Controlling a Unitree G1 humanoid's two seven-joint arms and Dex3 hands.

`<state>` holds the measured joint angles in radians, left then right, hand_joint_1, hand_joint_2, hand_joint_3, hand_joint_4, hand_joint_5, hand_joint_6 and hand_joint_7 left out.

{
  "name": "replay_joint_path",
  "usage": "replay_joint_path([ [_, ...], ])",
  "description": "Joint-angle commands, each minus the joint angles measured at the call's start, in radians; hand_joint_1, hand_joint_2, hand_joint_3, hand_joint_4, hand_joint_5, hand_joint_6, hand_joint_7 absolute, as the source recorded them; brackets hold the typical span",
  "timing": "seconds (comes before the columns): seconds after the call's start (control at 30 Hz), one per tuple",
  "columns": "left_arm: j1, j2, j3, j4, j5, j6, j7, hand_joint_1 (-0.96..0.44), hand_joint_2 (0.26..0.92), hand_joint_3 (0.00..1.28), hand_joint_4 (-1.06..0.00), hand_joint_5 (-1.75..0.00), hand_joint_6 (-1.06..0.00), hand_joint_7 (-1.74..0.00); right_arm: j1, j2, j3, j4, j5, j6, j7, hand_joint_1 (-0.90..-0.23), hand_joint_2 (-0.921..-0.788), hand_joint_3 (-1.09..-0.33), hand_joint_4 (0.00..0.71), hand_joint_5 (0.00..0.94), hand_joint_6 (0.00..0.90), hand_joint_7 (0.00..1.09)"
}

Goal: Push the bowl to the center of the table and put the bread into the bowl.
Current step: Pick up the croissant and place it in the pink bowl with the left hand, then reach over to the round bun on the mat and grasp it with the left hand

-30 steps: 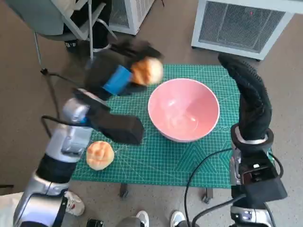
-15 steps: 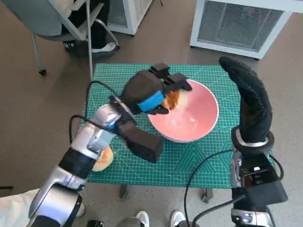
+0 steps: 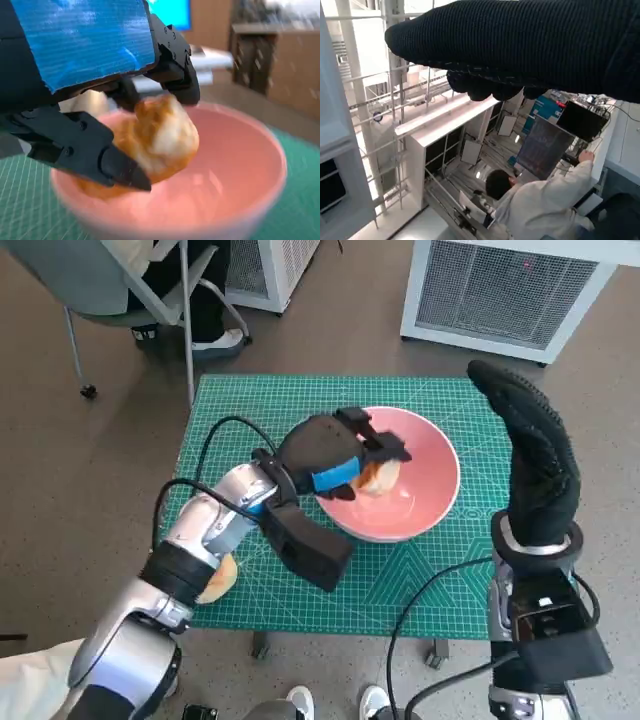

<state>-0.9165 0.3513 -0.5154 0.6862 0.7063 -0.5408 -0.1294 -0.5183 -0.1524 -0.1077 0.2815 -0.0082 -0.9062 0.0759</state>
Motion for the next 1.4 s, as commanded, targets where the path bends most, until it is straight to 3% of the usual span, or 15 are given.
replay_joint_path([
  [0.03, -0.03, 0.04, 0.02, -0.007, -0.042, -0.071, -0.045, -0.29, 0.854, 0.0, -0.2, -0.01, -0.34, -0.02, 0.032, 0.001, -0.002, -0.008, -0.014, 0.017, -0.014, -0.512, -0.921, -0.615, 0.383, 0.007, 0.003, 0.71],
  [0.3, 0.023, 0.13, 0.105, -0.122, -0.082, -0.183, 0.011, -0.35, 0.851, 0.0, -0.2, -0.01, -0.36, -0.01, 0.033, 0.003, 0.007, -0.005, -0.009, 0.02, -0.013, -0.524, -0.921, -0.613, 0.383, 0.007, 0.003, 0.71],
  [0.57, 0.115, 0.273, 0.25, -0.278, -0.2, -0.309, 0.003, -0.38, 0.847, 0.0, -0.26, -0.03, -0.41, -0.04, 0.038, 0.009, 0.021, -0.013, -0.004, 0.018, -0.009, -0.521, -0.921, -0.617, 0.379, 0.004, 0.0, 0.72],
  [0.9, 0.226, 0.477, 0.359, -0.306, -0.414, -0.448, -0.134, -0.4, 0.837, 0.0, -0.32, -0.05, -0.45, -0.07, 0.037, 0.009, 0.019, -0.009, -0.023, 0.011, -0.02, -0.51, -0.921, -0.623, 0.377, 0.003, -0.001, 0.72],
  [1.2, 0.278, 0.594, 0.376, -0.186, -0.527, -0.598, -0.25, -0.41, 0.848, 0.0, -0.35, -0.05, -0.46, -0.09, 0.032, 0.012, 0.028, 0.0, -0.006, 0.01, -0.01, -0.509, -0.921, -0.625, 0.376, 0.002, -0.001, 0.72],
  [1.4, 0.34, 0.634, 0.372, -0.126, -0.587, -0.617, -0.324, -0.39, 0.858, 0.01, -0.35, -0.04, -0.44, -0.08, 0.036, 0.013, 0.036, -0.011, 0.003, 0.016, -0.006, -0.507, -0.921, -0.629, 0.375, 0.002, -0.001, 0.72],
])
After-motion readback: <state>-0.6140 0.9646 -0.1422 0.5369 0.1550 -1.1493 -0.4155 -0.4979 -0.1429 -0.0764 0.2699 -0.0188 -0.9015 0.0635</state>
